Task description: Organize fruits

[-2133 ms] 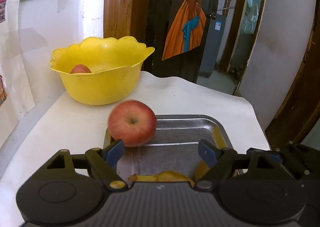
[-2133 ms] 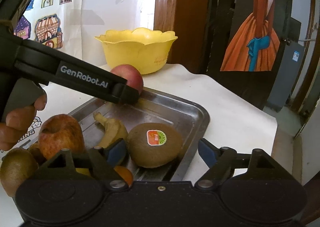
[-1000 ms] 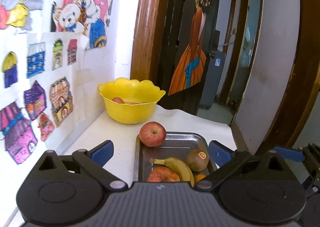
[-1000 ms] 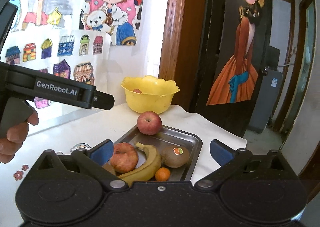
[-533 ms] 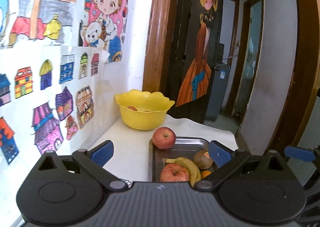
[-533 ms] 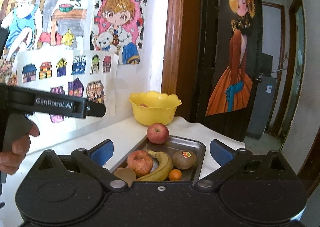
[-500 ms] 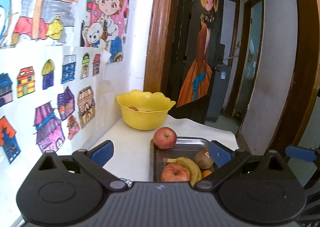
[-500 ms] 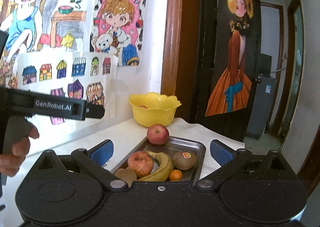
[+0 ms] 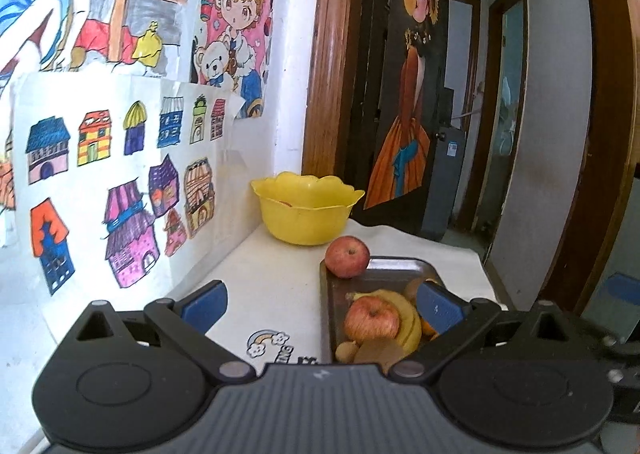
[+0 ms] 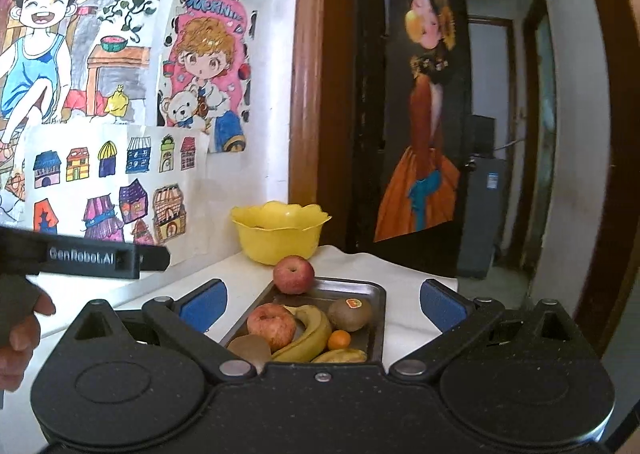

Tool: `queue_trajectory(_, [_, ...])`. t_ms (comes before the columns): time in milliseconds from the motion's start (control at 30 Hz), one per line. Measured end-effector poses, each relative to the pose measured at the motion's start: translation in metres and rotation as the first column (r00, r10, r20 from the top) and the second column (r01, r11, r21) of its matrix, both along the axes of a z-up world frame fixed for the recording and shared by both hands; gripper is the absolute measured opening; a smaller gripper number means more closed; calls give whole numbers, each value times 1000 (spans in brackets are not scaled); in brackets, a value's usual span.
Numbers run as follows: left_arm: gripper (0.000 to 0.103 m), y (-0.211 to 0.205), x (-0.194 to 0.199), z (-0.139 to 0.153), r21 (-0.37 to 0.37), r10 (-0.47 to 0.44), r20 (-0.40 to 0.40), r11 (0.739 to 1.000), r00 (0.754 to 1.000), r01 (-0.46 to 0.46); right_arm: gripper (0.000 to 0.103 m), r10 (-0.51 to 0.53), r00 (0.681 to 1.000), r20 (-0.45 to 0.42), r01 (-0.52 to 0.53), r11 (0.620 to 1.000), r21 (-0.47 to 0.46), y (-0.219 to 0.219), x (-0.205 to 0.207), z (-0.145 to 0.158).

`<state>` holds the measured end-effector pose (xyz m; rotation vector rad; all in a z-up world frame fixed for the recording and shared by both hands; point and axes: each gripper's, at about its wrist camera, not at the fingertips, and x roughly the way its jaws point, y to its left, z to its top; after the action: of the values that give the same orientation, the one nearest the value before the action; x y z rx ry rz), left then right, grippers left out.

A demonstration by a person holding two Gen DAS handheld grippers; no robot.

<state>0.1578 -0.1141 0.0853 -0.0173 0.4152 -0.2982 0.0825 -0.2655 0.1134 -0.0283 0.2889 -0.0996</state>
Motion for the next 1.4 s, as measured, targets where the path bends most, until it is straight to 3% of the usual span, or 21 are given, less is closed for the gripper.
queue_trajectory(233, [103, 12, -11, -14, -1, 19, -9, 1000, 1000, -19, 102, -46, 998, 48, 44, 998, 42, 10, -21, -5])
queue_trajectory(600, [103, 33, -21, -25, -1, 76, -14, 997, 997, -76, 102, -56, 995, 88, 54, 998, 18, 27, -37, -12])
queue_trajectory(1033, [103, 39, -32, -59, 45, 113, -64, 993, 992, -110, 102, -110, 994, -26, 112, 989, 96, 38, -45, -48])
queue_trajectory(1400, [103, 47, -46, -85, 52, 146, -85, 989, 986, -142, 102, -136, 990, -38, 140, 974, 179, 36, -54, -68])
